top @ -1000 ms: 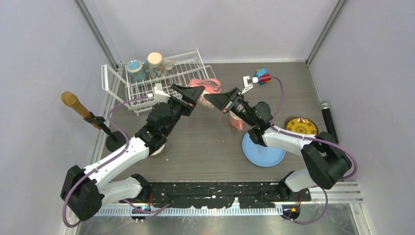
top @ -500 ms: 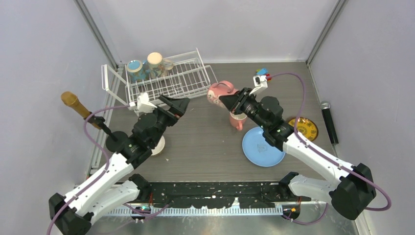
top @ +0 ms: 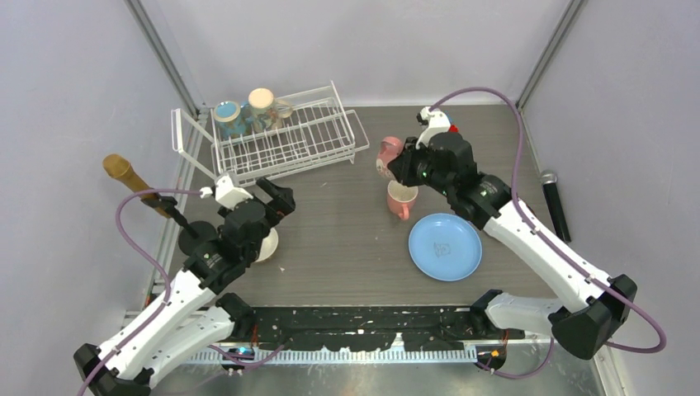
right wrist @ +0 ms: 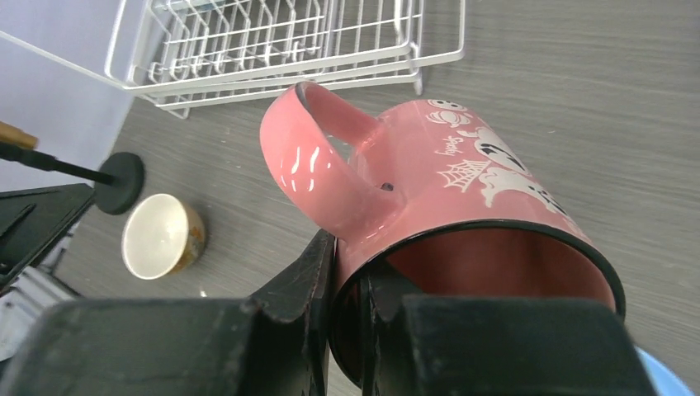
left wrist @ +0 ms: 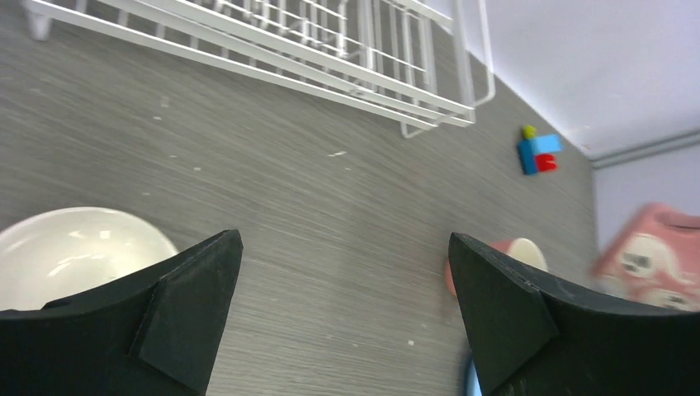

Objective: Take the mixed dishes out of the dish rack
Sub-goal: Place the cup at the center of the board.

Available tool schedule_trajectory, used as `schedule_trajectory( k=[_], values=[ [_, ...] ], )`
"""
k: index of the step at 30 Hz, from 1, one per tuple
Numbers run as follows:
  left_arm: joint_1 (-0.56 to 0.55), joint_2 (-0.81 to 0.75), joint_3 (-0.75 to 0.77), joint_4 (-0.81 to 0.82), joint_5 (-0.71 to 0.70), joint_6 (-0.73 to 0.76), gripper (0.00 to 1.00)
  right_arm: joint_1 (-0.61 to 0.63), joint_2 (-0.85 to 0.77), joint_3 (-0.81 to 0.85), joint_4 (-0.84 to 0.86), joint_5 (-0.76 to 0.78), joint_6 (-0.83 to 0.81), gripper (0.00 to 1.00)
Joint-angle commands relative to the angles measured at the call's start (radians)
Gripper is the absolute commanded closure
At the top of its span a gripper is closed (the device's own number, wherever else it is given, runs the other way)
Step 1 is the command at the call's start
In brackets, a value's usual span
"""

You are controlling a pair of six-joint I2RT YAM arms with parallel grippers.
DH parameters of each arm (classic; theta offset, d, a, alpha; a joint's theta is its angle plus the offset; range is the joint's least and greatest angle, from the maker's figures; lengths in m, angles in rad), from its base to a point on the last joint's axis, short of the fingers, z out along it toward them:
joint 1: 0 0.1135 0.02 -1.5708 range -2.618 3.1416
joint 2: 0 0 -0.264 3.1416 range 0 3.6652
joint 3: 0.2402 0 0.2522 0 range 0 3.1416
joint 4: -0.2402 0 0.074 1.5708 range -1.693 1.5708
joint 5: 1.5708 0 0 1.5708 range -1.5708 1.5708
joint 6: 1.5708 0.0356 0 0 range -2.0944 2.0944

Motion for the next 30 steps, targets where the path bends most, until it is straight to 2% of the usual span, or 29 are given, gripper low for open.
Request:
schedule_trajectory(
  k=[1,5,6,11,13,16,21,23,25,30],
  values=[
    [0.000,-0.003,0.022,-0.122,-0.152,0.042,0.01,0.002,0.039,0.212,-0.224,0.101,-0.160,0.99],
    [-0.001,0.009,0.037,-0.154,-0.175,0.049,0.00,-0.020,0.089,0.282,-0.358,0.330,-0.151,0.99],
    [-0.001,0.011,0.035,-0.152,-0.175,0.051,0.00,-0.060,0.100,0.308,-0.377,0.328,-0.142,0.99],
    [0.000,0.024,0.032,-0.156,-0.189,0.068,0.00,-0.181,0.150,0.358,-0.469,0.260,-0.145,0.99],
    [0.001,0.027,0.033,-0.165,-0.197,0.071,0.00,-0.188,0.132,0.351,-0.455,0.224,-0.171,0.99],
    [0.000,0.028,0.030,-0.166,-0.208,0.078,0.00,-0.189,0.074,0.319,-0.419,0.051,-0.223,0.99],
    [-0.001,0.029,0.029,-0.163,-0.219,0.105,0.00,-0.187,-0.002,0.285,-0.431,-0.015,-0.224,0.99],
    [0.001,0.030,0.027,-0.162,-0.226,0.111,0.00,-0.186,-0.014,0.271,-0.453,-0.103,-0.215,0.99],
    [-0.001,0.029,0.024,-0.157,-0.230,0.118,0.00,-0.162,-0.008,0.265,-0.474,-0.162,-0.193,0.99],
    [0.000,0.028,0.022,-0.159,-0.232,0.130,0.00,-0.012,0.065,0.270,-0.535,-0.081,-0.182,0.99]
  ],
)
